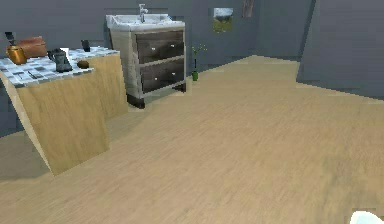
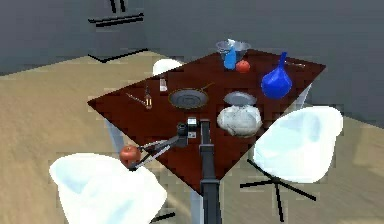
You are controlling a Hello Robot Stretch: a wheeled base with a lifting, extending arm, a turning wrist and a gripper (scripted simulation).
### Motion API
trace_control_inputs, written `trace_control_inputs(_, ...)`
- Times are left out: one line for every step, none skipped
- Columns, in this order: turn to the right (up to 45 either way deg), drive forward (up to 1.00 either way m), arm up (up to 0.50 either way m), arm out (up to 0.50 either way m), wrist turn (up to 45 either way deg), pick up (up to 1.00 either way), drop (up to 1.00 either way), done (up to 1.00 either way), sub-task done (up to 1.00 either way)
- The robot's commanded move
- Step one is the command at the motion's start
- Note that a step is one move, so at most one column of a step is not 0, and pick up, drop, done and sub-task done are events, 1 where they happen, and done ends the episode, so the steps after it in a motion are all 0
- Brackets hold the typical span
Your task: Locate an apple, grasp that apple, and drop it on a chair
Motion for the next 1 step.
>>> trace_control_inputs(0.0,0.0,0.0,0.0,0.0,0.0,1.0,0.0,0.0)
